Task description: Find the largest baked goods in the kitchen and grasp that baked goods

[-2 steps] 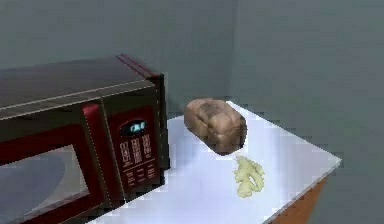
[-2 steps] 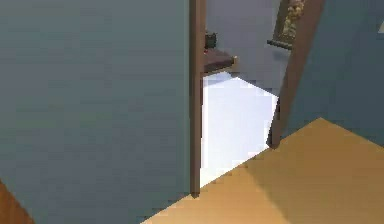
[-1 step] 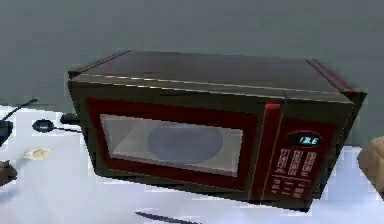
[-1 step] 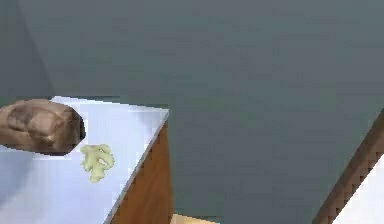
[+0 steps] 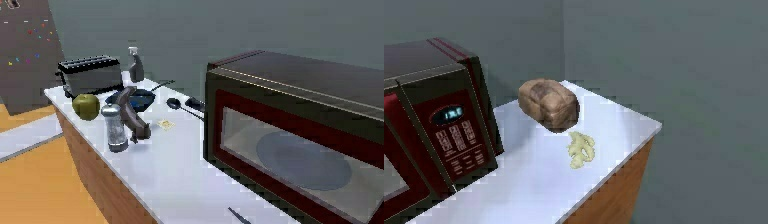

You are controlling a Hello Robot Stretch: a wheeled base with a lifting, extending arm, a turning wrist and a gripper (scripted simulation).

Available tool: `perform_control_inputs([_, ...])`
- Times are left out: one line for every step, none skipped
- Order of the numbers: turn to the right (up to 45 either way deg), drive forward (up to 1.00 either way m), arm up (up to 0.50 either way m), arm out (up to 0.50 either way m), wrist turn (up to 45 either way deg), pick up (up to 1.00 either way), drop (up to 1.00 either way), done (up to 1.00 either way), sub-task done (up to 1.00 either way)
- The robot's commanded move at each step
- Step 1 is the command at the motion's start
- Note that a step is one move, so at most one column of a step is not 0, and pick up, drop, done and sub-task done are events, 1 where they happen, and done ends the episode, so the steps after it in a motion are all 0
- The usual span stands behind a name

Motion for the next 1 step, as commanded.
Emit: perform_control_inputs([0.0,0.0,0.5,0.0,0.0,0.0,0.0,0.0,0.0])
